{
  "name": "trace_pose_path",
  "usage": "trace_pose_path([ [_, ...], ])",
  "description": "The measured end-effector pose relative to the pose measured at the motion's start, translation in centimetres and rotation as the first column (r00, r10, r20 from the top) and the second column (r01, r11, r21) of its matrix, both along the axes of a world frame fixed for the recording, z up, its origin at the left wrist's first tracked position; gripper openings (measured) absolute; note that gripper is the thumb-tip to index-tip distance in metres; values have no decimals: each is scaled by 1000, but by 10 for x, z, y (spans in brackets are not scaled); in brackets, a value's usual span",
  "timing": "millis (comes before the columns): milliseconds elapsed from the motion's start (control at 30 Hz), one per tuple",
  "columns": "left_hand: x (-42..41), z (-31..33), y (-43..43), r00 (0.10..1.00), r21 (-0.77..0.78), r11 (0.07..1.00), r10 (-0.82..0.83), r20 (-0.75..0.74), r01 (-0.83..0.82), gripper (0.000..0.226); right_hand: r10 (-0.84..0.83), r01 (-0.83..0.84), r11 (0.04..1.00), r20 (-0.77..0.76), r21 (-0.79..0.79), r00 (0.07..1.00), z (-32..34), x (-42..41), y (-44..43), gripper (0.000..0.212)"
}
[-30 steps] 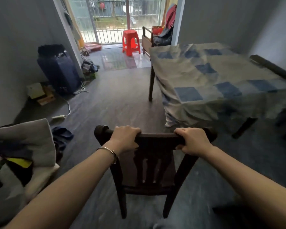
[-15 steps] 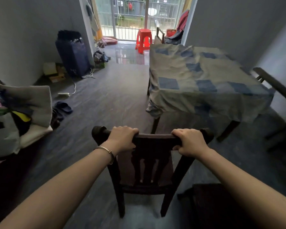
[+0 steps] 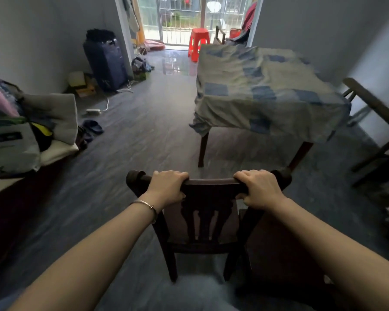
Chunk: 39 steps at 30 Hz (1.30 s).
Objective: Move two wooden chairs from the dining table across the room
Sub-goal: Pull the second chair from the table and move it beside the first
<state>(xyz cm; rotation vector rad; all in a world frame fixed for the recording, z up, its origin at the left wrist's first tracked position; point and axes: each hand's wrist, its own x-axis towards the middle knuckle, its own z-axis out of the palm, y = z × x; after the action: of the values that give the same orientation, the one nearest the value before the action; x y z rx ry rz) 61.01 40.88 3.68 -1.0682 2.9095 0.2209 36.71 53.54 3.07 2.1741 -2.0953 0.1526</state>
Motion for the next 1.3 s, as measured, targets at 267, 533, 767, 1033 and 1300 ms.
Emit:
trace_pose_path([
  [267, -2, -22, 76, 997, -21, 997, 77, -16, -77, 24, 70, -70, 998, 34, -7, 997, -22, -11, 61, 46],
  [533, 2, -52, 119, 995, -60, 994, 96, 9, -95, 35, 53, -55, 998, 55, 34, 997, -46, -6, 99, 46],
  [767, 1, -65, 145, 998, -48, 997, 55, -10, -55, 33, -34, 31, 998, 74, 51, 997, -58, 0, 139, 45],
  [1033, 27, -83, 176, 995, -55, 995, 74, -74, -78, 32, -48, 39, 993, 81, 114, 996, -67, 26, 173, 39],
  [1300, 34, -85, 218, 994, -61, 996, 65, -83, -70, 26, -80, 67, 986, 81, 152, 994, -72, 35, 208, 38],
])
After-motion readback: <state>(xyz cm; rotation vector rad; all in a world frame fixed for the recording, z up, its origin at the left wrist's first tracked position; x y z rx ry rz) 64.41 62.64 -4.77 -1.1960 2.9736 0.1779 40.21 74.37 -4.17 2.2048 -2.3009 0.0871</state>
